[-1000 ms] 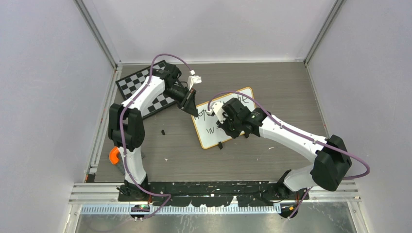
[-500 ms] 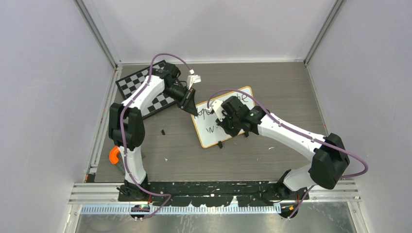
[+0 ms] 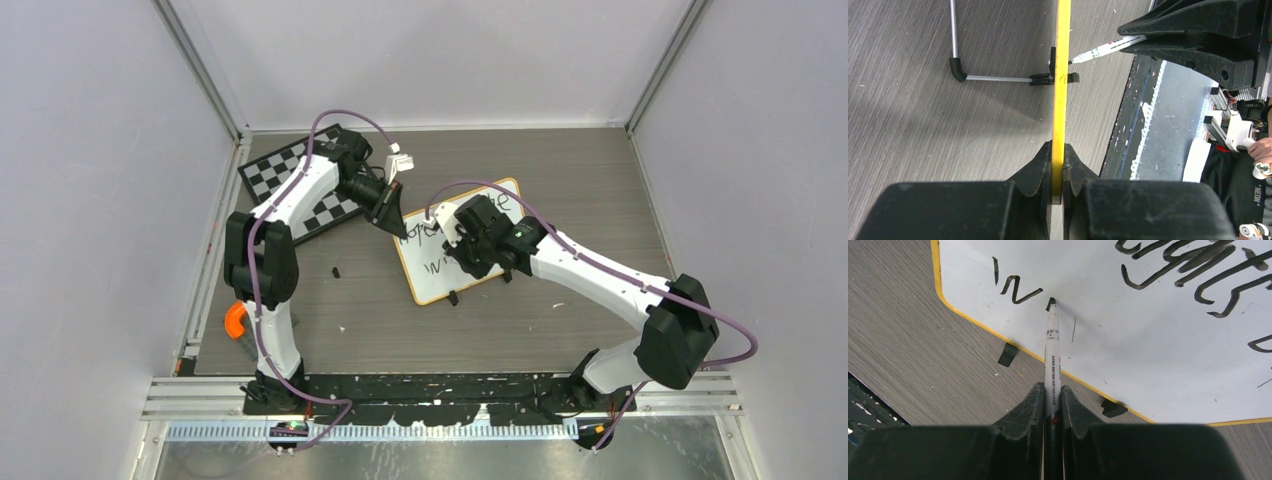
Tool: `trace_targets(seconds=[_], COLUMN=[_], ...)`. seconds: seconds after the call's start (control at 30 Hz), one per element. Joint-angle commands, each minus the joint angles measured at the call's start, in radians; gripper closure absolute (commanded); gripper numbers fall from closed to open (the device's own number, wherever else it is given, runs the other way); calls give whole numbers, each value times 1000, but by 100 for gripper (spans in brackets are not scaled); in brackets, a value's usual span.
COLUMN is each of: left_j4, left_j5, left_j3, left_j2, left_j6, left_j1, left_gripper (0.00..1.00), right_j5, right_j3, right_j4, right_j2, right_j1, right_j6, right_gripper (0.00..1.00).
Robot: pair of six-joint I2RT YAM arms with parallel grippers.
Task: Write a sentence on the whiteboard
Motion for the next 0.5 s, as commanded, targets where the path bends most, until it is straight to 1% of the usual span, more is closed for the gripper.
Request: trace_targets(seconds=[0.0, 0.07, 0.23, 0.47], left_j4=[-11, -11, -12, -17], left_j5=[-9, -10, -12, -15], left_j3=[37, 37, 37, 42], left_j2=[18, 16, 15, 21], left_j6=[-12, -11, -10, -9], left_j1=[-1, -1, -1, -1], left_gripper=[100, 100, 100, 100], right_j5=[1, -29, -47, -32], right_j3=[31, 25, 10, -16], right_j4=[64, 59, 52, 43], right_j2=[24, 29, 26, 21], right_j1=[-4, -3, -1, 2], right_j6=[7, 7, 2, -3], right_gripper=[100, 100, 100, 100])
